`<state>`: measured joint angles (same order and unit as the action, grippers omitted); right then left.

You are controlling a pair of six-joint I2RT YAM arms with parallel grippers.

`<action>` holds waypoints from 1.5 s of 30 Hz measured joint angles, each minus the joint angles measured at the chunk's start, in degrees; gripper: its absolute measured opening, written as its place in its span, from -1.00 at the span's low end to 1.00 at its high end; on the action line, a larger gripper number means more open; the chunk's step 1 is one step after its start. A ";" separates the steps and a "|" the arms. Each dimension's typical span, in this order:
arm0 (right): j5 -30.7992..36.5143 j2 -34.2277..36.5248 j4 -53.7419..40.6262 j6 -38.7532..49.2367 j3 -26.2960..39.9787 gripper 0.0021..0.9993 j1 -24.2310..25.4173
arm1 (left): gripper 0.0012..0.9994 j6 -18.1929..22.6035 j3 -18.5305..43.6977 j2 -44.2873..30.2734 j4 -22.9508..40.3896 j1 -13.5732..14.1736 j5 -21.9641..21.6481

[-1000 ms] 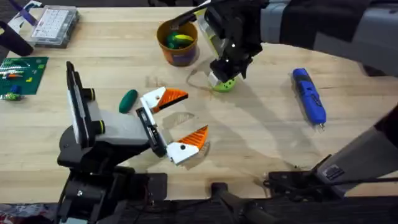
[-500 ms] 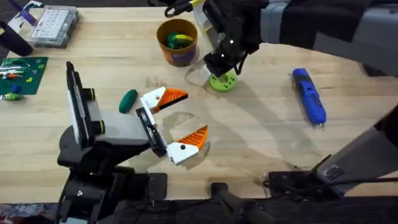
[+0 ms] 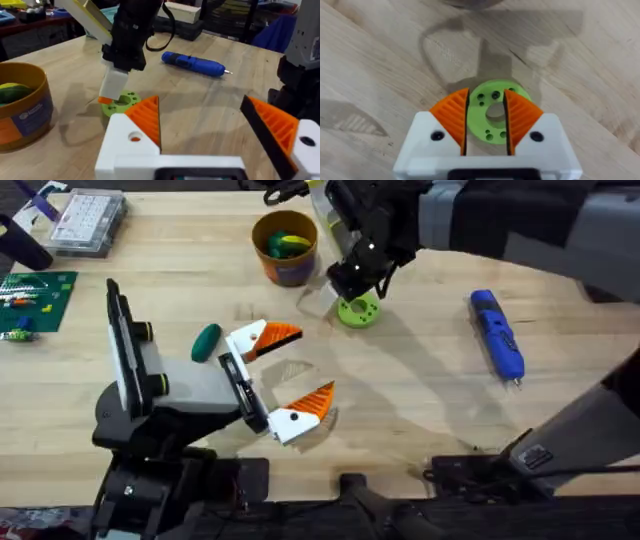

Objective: Pick up the gripper from the table and insert it into the empty holder that is missing its gripper. Then pick up a screw, insert it into the mounting hole, and use the screwdriver to tighten it. Finally, clean up the table by picking up the vegetable and placing it into the bucket.

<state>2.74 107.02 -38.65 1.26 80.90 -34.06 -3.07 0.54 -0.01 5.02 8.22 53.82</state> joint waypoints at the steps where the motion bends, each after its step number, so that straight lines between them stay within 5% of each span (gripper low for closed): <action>1: 0.19 -0.01 0.01 0.00 0.00 -0.20 0.00 | 0.97 0.00 0.00 0.00 0.00 -0.01 0.00; 31: 0.88 3.67 -0.70 0.00 0.15 -0.20 0.00 | 0.98 0.00 0.00 0.00 0.00 -0.01 0.00; 36: 1.29 3.67 -0.58 -0.21 0.26 -0.97 0.02 | 0.98 0.00 0.00 0.00 0.00 -0.02 0.00; 45: 1.31 3.67 -0.57 -0.21 0.26 -0.99 0.04 | 0.98 0.00 0.00 0.00 0.00 -0.02 0.00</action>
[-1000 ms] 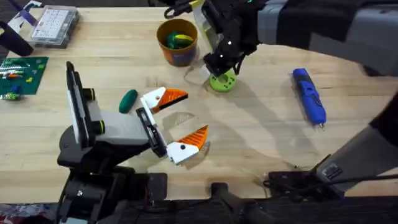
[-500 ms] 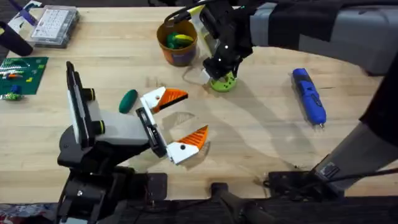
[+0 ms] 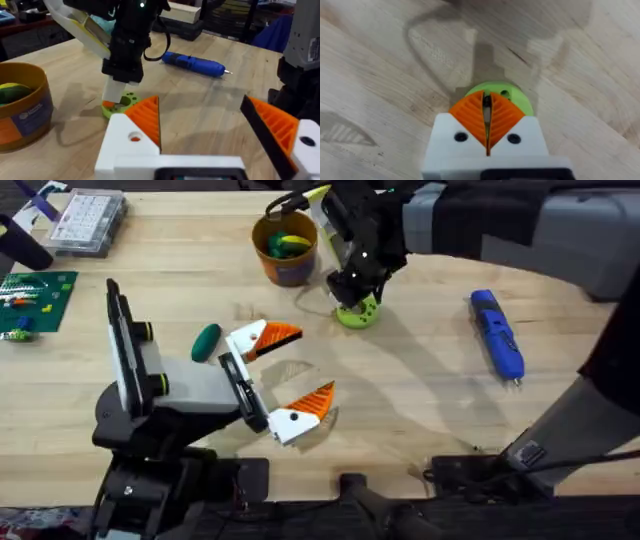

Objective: Pick up the gripper from the table and insert it into the empty holder that is missing its gripper. Then pick up a screw, insert it into the mounting hole, and use the screwdriver to tighten it. Finally, clean up the table by picking up the vegetable and placing it into the bucket.

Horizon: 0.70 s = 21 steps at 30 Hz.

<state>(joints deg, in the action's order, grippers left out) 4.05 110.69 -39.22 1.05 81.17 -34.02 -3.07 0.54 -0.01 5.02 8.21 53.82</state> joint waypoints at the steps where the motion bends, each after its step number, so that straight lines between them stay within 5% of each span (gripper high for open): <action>1: -0.01 0.00 0.00 0.00 0.00 -0.99 0.00 | 0.98 0.00 0.00 0.00 0.00 0.00 0.00; 12: -0.04 -1.59 -2.77 -0.15 0.00 -0.99 0.00 | 0.98 0.00 0.00 0.00 0.00 0.00 0.00; 21: -1.44 -11.24 -5.58 -1.32 0.00 -0.99 0.00 | 0.98 0.00 0.00 0.00 0.00 0.01 0.00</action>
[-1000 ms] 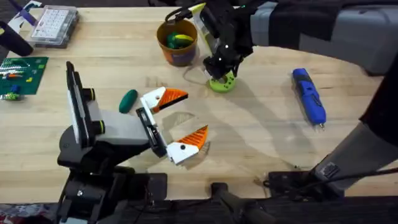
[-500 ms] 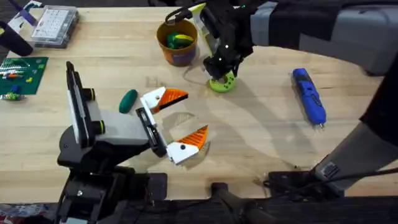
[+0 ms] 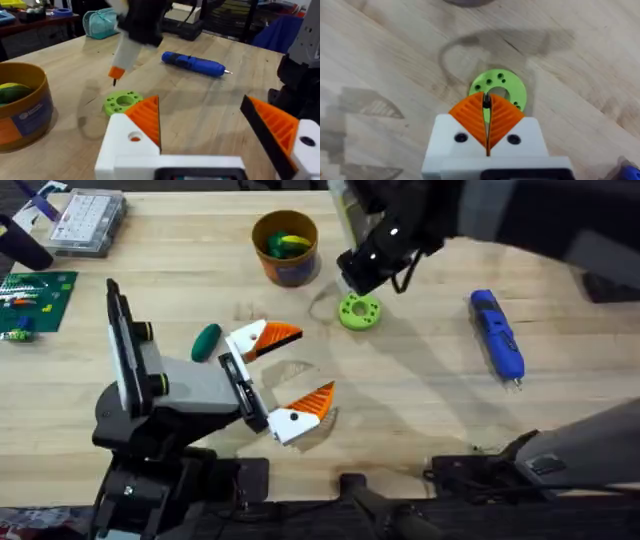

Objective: Pick up the gripper from the table and insert it into the empty holder that is missing its gripper. Then pick up a screw, insert it into the mounting hole, and use the screwdriver to tighten it. Finally, clean up the table by picking up the vegetable and placing it into the bucket.

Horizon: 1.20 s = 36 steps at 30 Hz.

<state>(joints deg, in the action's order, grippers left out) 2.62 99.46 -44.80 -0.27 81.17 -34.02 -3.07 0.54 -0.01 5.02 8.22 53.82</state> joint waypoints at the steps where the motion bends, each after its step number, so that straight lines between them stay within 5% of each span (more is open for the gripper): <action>1: -0.56 -1.17 -0.23 -0.05 0.00 -0.99 0.00 | 0.98 0.00 0.00 -0.01 0.00 0.00 0.00; 16: -4.03 -16.72 -8.24 -0.63 3.76 -0.99 -6.63 | 0.97 0.00 0.00 0.00 0.02 0.00 0.00; 28: -4.45 -17.44 -12.11 -0.63 11.70 -0.99 -21.73 | 0.97 0.00 0.00 0.00 0.04 -0.01 0.00; 36: -4.44 -17.44 -11.77 0.41 12.00 -0.99 -27.13 | 0.97 0.00 0.00 -0.01 0.04 -0.01 0.00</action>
<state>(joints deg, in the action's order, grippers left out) -1.83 82.02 -56.58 0.13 93.17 -61.15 -3.07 0.54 -0.02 5.05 8.21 53.82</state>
